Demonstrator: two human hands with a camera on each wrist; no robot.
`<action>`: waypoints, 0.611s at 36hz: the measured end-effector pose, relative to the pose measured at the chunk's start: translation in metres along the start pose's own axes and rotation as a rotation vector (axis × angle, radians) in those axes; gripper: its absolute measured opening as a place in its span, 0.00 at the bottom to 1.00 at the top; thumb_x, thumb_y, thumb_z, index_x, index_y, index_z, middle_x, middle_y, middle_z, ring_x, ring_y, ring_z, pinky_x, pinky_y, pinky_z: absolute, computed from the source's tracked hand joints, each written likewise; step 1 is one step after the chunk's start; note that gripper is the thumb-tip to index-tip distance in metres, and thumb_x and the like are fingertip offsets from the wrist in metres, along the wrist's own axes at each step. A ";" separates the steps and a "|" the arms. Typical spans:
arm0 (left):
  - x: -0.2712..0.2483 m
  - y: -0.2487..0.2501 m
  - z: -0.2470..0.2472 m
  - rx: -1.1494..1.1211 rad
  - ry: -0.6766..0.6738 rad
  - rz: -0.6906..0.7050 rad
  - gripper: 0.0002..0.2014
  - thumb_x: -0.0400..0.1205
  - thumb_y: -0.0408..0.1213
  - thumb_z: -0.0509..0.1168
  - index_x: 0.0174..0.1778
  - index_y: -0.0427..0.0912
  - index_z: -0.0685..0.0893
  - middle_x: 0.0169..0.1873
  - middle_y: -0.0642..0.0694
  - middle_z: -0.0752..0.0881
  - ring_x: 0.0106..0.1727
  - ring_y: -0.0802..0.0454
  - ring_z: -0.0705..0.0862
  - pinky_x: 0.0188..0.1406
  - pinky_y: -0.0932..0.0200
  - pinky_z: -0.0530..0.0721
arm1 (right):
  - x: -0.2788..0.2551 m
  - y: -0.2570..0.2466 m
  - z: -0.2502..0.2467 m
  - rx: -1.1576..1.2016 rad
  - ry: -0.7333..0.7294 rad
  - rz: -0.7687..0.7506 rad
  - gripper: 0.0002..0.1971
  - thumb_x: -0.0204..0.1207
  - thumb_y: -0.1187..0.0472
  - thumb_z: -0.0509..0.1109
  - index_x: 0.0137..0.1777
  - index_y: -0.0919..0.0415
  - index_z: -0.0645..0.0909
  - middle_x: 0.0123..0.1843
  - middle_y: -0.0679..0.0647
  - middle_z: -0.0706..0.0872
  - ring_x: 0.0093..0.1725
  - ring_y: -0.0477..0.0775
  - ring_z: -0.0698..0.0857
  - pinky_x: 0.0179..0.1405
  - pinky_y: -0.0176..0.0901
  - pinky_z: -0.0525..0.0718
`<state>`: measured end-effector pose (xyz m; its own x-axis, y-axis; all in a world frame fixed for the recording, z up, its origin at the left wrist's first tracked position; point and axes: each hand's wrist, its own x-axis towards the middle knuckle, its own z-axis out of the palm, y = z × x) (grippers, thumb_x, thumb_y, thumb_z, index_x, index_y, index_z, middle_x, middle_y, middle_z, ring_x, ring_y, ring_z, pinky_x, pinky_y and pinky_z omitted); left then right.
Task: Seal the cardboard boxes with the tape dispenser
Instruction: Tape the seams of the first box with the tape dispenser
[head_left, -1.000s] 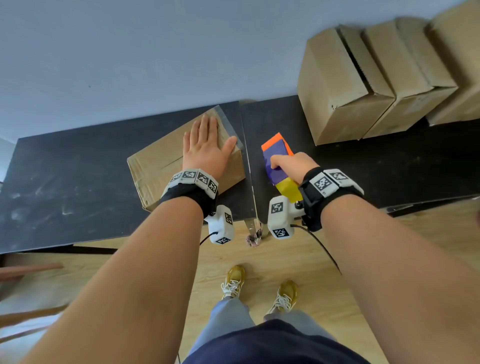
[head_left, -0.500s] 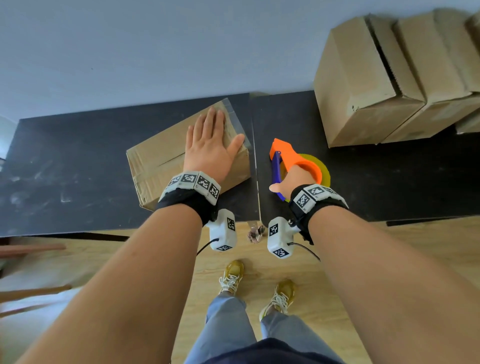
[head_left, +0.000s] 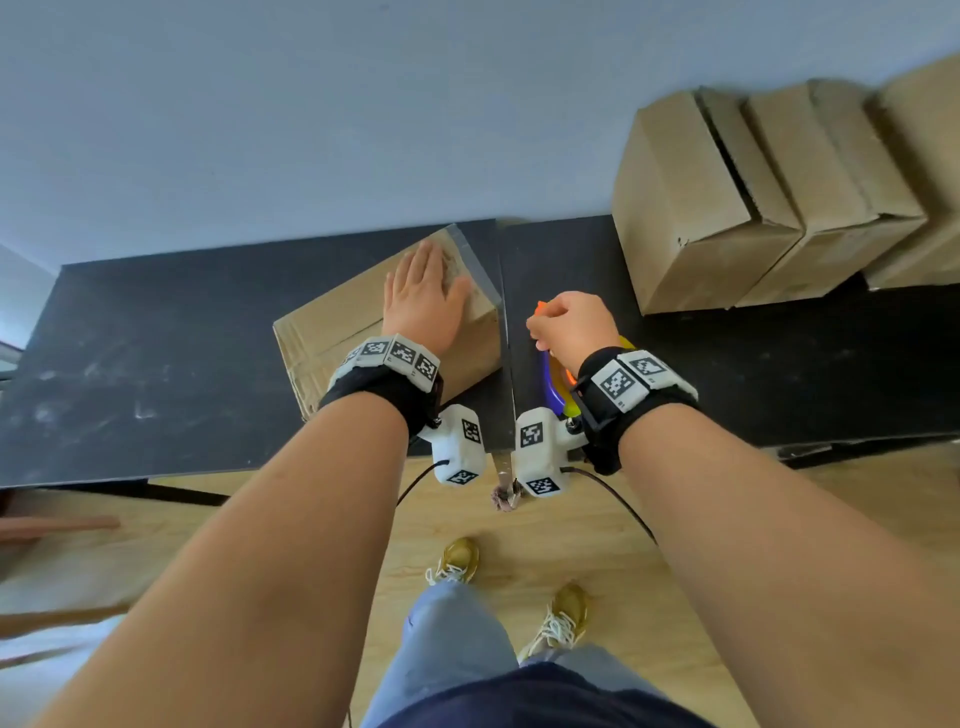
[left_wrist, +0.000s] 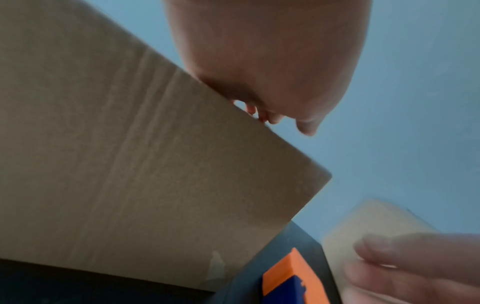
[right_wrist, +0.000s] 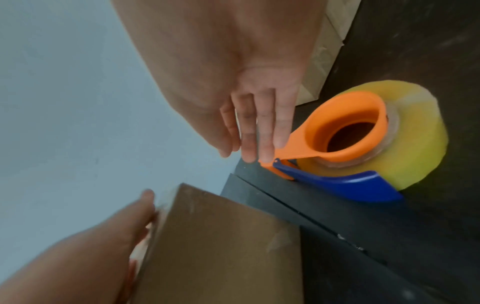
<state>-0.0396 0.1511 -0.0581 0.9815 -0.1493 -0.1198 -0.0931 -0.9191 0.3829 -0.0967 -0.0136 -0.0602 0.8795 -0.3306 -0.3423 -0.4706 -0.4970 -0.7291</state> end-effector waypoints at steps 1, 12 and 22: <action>0.001 0.000 -0.001 0.011 0.005 0.009 0.30 0.88 0.50 0.47 0.85 0.44 0.53 0.85 0.49 0.52 0.85 0.50 0.47 0.83 0.49 0.44 | -0.003 -0.005 0.001 0.033 -0.017 -0.008 0.05 0.75 0.61 0.70 0.41 0.59 0.87 0.42 0.55 0.91 0.45 0.55 0.90 0.56 0.56 0.88; 0.016 -0.007 -0.018 0.090 -0.089 0.187 0.26 0.88 0.41 0.50 0.84 0.44 0.56 0.84 0.47 0.54 0.84 0.45 0.49 0.83 0.46 0.49 | -0.010 -0.024 0.013 0.124 0.114 0.021 0.12 0.77 0.64 0.67 0.36 0.48 0.83 0.46 0.51 0.91 0.50 0.55 0.89 0.56 0.56 0.88; 0.020 -0.010 -0.037 0.280 -0.118 0.318 0.33 0.82 0.31 0.55 0.77 0.70 0.64 0.79 0.52 0.60 0.78 0.43 0.55 0.77 0.47 0.53 | -0.001 -0.040 0.008 0.100 0.215 0.020 0.11 0.79 0.65 0.65 0.54 0.56 0.88 0.56 0.53 0.89 0.57 0.55 0.86 0.62 0.52 0.83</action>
<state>-0.0129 0.1712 -0.0301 0.8723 -0.4667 -0.1457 -0.4454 -0.8815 0.1566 -0.0786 0.0133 -0.0356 0.8299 -0.5078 -0.2312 -0.4690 -0.4103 -0.7821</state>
